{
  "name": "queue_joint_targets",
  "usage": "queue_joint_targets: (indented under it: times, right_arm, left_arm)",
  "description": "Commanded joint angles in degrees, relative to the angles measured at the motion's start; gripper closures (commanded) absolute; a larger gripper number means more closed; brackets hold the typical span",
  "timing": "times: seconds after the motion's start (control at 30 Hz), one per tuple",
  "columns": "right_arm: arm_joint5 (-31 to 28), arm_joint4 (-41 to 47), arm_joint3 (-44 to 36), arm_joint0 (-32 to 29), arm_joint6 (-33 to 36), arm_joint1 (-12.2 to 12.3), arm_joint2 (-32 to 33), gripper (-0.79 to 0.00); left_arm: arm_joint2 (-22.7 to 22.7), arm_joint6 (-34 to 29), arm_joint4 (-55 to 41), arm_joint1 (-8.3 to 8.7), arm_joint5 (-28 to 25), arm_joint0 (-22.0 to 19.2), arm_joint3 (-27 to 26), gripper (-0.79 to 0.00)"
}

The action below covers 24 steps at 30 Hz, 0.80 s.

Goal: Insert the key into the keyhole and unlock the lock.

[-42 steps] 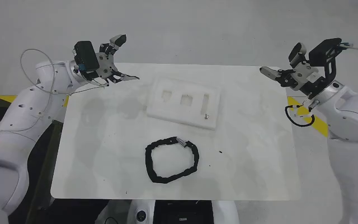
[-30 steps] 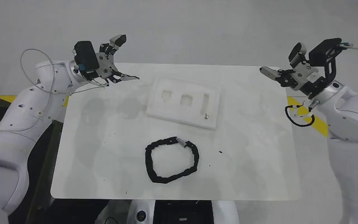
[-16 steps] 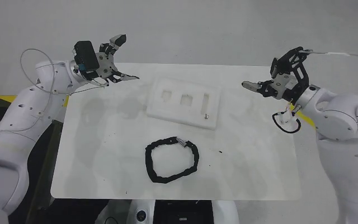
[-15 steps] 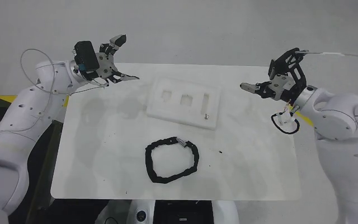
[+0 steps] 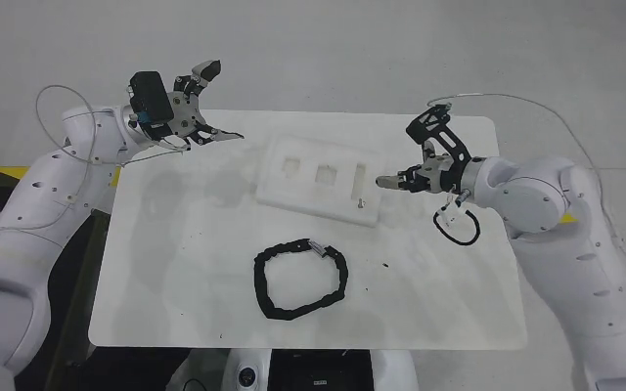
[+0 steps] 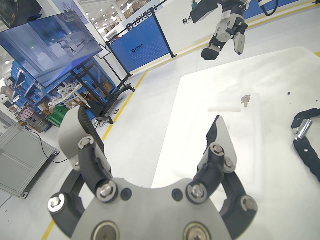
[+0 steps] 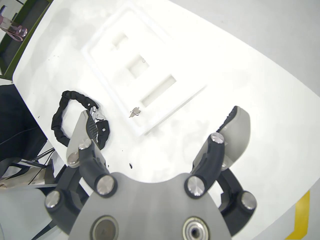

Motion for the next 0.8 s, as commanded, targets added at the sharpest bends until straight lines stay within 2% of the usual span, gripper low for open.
queue_joint_targets:
  times: [0.0,0.23,0.77]
  right_arm:
    - [1.0,0.6,0.5,0.9,0.9,-0.3,-1.8,-0.785]
    - [2.2,4.1,2.6,4.1,4.8,-1.5,-8.3,-0.785]
    - [6.0,0.3,8.4,9.8,6.4,-4.6,-20.4,-0.785]
  left_arm:
    - [0.0,0.0,0.0,0.0,0.0,0.0,0.0,-0.785]
    - [0.0,0.0,0.0,0.0,0.0,0.0,0.0,-0.785]
    - [0.0,0.0,0.0,0.0,0.0,0.0,0.0,-0.785]
